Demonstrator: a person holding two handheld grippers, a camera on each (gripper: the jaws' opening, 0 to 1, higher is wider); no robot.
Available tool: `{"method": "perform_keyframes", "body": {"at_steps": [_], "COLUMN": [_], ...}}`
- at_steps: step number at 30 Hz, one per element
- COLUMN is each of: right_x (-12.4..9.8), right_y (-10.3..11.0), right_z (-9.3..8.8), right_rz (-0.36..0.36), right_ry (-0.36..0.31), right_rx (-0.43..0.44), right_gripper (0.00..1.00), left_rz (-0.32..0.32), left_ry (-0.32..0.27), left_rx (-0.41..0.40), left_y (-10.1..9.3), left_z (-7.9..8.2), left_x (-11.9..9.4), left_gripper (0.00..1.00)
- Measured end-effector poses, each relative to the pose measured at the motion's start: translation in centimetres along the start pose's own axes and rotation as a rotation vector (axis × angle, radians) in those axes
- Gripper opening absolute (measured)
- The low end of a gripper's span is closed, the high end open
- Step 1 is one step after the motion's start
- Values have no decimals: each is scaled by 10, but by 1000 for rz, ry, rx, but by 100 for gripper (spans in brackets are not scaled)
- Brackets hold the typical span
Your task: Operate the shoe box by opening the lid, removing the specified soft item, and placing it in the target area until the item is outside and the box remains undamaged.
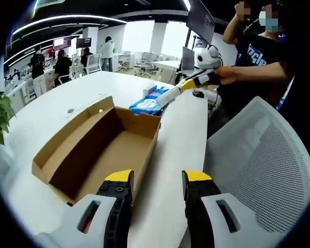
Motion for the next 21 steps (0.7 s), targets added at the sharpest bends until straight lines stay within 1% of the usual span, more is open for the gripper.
{"method": "perform_keyframes", "body": {"at_steps": [5, 13, 21], "right_x": [1, 3, 8], "right_y": [-16, -37, -59], "right_z": [11, 24, 33], "right_rz": [-27, -56, -82], "right_ry": [-12, -19, -4], "right_rx": [11, 25, 34], "right_gripper": [16, 16, 16], "left_rz": [17, 31, 43], "left_ry": [1, 6, 15], "left_rx": [-16, -32, -45], "left_y": [1, 0, -2], "left_z": [-3, -6, -9], "left_x": [-2, -4, -5], "left_gripper": [38, 38, 37]}}
Point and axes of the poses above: the point that each gripper's makers call its tool centre point, and the gripper's own axes: x roughly forward along the fingers, y roughly to its left, z roughly out of its top, the point moved 2 cm from there along -x, roughly backward along the fingers, and after that the axes turned 7 degrees about x, right-handed, at the moved point
